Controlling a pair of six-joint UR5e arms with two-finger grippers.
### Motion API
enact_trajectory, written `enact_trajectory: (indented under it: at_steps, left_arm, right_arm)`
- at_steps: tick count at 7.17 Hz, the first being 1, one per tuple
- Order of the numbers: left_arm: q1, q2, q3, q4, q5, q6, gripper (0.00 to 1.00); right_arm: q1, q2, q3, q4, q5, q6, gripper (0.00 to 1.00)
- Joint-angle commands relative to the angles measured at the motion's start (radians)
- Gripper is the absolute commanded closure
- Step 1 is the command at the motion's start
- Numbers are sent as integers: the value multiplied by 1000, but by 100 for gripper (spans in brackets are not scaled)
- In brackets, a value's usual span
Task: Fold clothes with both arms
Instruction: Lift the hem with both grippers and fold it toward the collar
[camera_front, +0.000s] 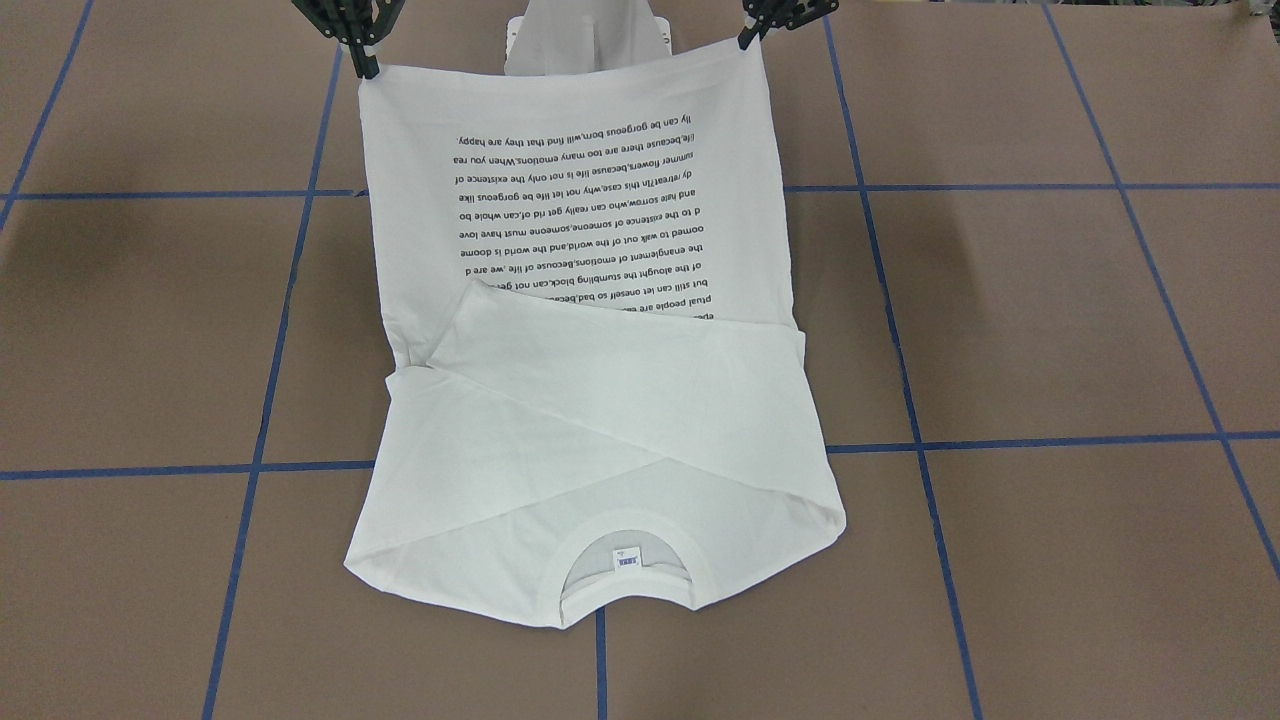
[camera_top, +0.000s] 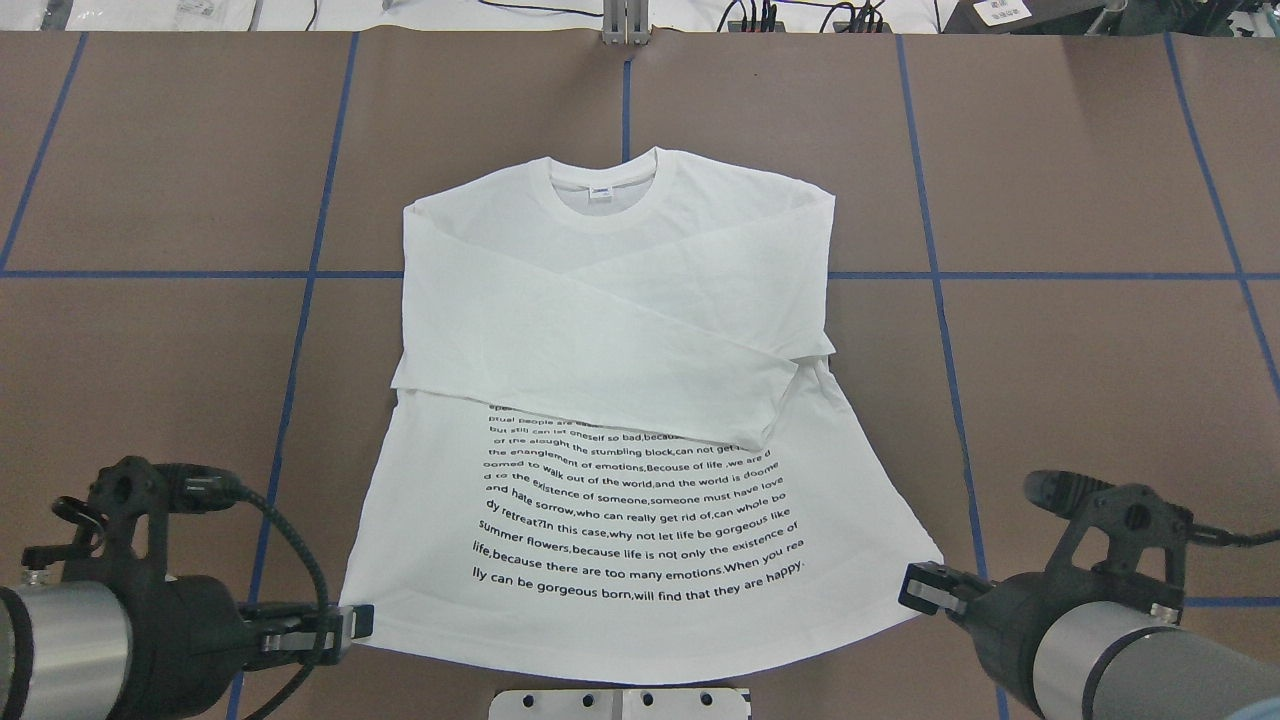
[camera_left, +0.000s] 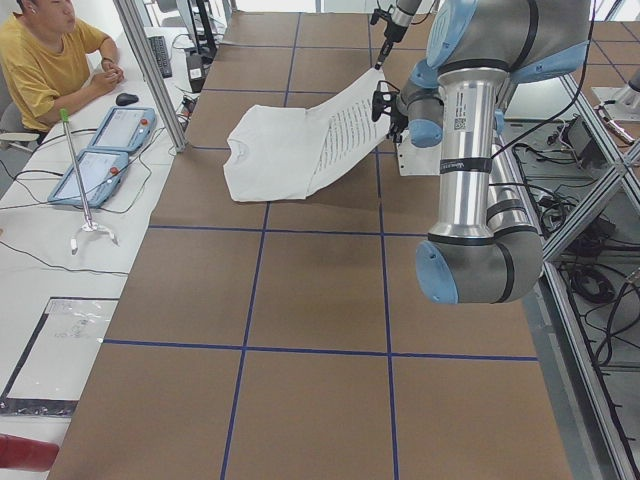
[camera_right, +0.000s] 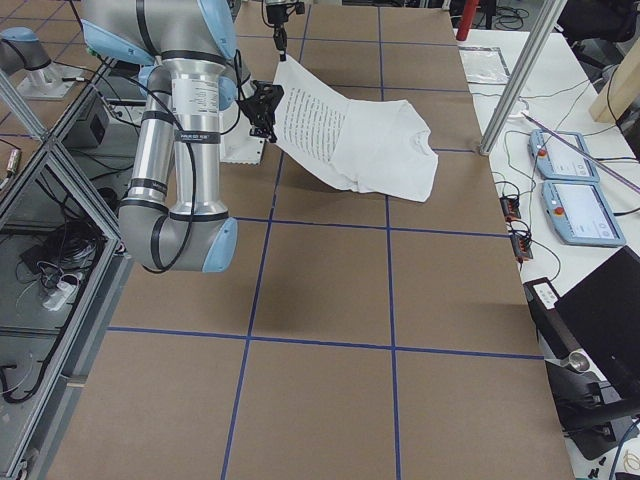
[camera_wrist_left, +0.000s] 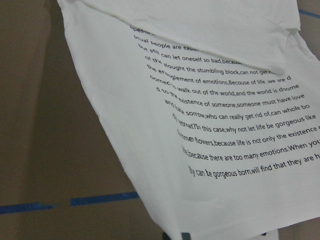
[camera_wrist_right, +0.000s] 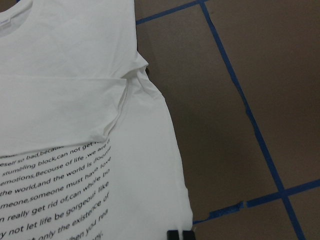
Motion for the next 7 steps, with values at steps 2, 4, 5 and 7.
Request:
enact_trajectory:
  at_steps: [2, 4, 5, 7]
  left_arm:
    - [-131, -115, 18, 97, -40, 95, 100]
    - [-272, -189, 116, 103, -41, 177, 100]
    - [-351, -243, 189, 105, -41, 221, 100]
    - [-469, -339, 346, 103, -47, 298, 100]
  right_arm:
    - [191, 290, -61, -218, 97, -142, 100]
    - [335, 357, -177, -211, 138, -253, 100]
    - [439, 402, -248, -207, 200, -338, 100]
    - [576, 475, -409, -157, 233, -439, 100]
